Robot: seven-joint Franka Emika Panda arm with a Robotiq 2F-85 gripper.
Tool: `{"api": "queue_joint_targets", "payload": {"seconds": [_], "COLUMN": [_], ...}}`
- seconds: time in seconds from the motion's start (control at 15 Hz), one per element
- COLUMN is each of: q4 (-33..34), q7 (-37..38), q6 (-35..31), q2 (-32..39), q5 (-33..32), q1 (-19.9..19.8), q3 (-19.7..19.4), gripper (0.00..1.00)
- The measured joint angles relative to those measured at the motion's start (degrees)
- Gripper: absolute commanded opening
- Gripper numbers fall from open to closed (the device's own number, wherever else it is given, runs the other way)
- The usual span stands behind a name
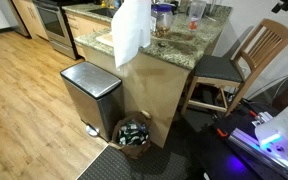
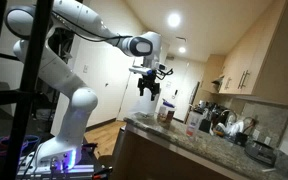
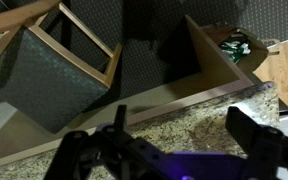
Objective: Pick the keys on the counter and put them in the open transparent jar
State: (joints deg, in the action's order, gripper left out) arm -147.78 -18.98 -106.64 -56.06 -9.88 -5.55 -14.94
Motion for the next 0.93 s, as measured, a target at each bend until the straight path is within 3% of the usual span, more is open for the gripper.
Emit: {"api": "queue_joint_targets", "payload": {"seconds": [0.2, 0.67, 0.93], "q4": [0.01, 0.25, 0.39], "q7": [-0.69, -17.35, -22.69], "q6": [0.05, 1.81, 2.55], "q2": [-0.03, -2.34, -2.75], "q5": [0.04, 0.15, -1.79], "q1": [0.19, 7.01, 7.74], "q3": [-0.08, -6.19, -7.12], "gripper": [1.0, 1.0, 1.0]}}
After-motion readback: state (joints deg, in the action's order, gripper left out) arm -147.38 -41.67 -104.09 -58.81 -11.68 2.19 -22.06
